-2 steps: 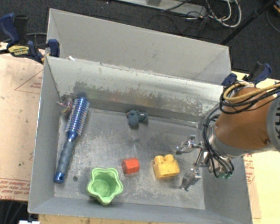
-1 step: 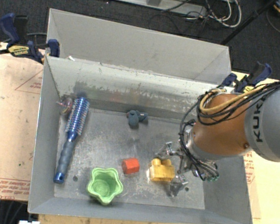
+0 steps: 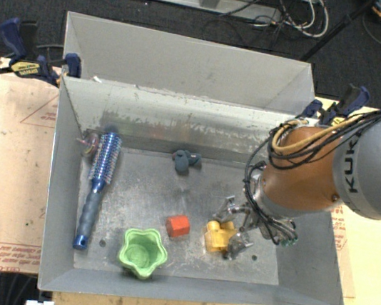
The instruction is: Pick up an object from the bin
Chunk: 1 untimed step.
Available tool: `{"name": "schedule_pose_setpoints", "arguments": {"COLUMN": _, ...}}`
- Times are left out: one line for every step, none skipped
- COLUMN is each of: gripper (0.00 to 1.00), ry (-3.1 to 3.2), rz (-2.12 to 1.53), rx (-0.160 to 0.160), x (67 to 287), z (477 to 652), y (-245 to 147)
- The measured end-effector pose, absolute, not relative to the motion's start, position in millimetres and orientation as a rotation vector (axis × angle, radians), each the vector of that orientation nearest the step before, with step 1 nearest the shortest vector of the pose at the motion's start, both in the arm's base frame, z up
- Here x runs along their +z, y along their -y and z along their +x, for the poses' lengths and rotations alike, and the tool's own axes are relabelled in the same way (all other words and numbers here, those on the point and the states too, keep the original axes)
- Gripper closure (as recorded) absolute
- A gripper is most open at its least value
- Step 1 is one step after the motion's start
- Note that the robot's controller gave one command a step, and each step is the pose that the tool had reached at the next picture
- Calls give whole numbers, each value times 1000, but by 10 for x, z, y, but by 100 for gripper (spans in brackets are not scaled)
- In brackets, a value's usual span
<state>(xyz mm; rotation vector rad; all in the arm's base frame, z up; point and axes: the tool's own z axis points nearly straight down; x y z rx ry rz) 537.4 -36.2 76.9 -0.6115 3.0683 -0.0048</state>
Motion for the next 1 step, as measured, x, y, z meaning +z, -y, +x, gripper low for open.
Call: {"name": "schedule_pose_setpoints", "arguments": {"gripper": 100, "ry": -3039, "rz": -760, "rx": -3, "x": 2012, "z": 5155, "y": 258}}
